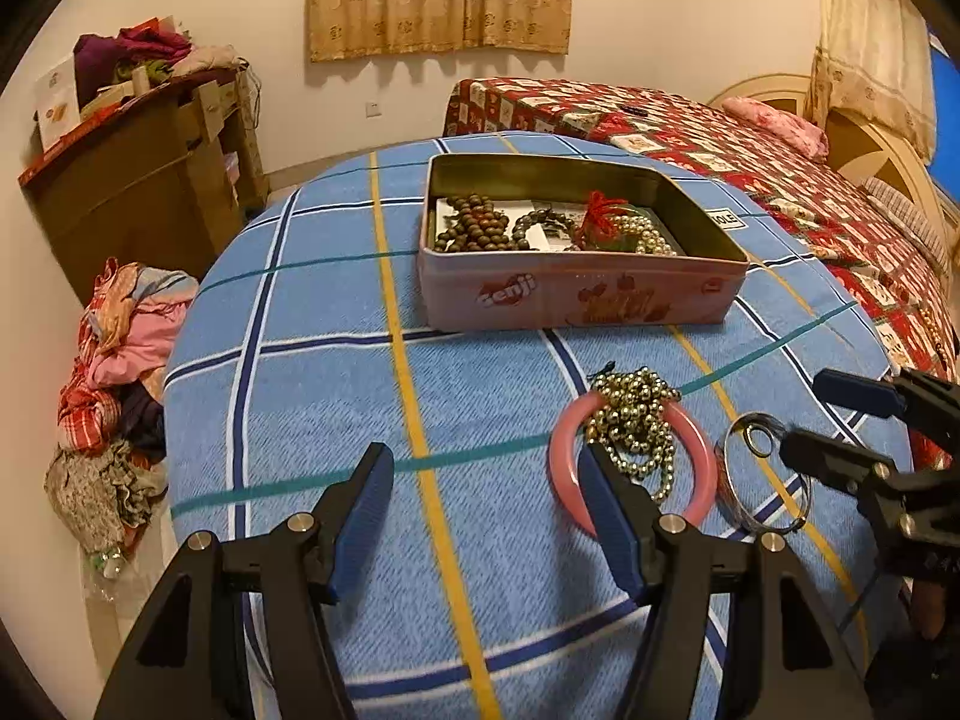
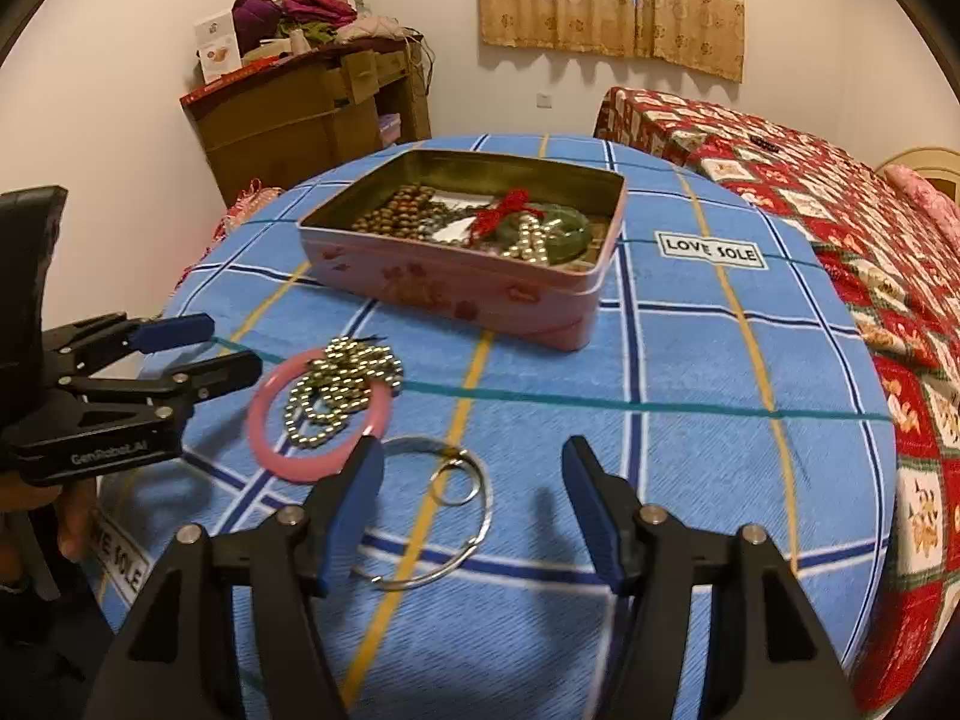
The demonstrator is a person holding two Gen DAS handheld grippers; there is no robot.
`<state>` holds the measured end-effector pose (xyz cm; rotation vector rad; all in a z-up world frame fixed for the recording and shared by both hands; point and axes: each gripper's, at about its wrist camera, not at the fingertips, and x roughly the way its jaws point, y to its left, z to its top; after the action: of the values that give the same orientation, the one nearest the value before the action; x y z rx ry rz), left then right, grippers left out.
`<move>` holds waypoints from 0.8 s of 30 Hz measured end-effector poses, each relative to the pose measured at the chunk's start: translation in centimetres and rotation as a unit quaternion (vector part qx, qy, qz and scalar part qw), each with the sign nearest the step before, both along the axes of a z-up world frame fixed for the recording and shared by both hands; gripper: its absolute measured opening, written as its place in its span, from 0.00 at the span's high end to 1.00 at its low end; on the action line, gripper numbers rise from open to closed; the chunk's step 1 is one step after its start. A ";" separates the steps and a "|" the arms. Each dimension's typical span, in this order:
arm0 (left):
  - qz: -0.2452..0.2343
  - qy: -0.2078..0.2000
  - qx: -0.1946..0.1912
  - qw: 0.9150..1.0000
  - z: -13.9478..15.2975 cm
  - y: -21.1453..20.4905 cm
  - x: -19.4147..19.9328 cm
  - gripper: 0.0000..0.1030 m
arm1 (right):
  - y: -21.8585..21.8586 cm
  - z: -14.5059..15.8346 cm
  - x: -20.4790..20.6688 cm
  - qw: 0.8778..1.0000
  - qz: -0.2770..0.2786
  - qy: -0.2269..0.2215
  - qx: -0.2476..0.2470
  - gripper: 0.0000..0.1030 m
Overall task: Organize jewelry
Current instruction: 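Withdraw both tools from the tin toward the pink and silver bangles, then grasp the gold bead chain with the left tool while the right grasps the silver bangle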
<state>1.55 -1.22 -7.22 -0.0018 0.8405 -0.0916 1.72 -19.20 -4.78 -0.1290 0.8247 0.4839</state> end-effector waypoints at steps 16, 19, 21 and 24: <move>-0.012 0.001 -0.002 1.000 -0.2 -1.2 -0.2 0.37 | -0.3 -2.1 0.2 0.999 -0.014 0.023 -0.016 0.32; -0.023 0.001 0.001 1.000 -0.3 -2.0 0.0 0.37 | -0.8 -2.1 0.6 0.999 -0.024 0.025 -0.012 0.32; -0.028 0.000 0.003 1.000 -0.3 -2.4 0.1 0.37 | -0.8 -2.1 0.6 0.999 -0.026 0.023 -0.013 0.32; -0.038 -0.005 0.003 0.999 0.0 -3.0 0.2 0.37 | -0.8 -2.1 0.7 0.999 -0.027 0.021 -0.012 0.32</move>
<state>1.75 -4.23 -7.22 0.0356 0.8307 -0.1600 2.41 -19.95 -6.84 -0.1186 0.8742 0.4266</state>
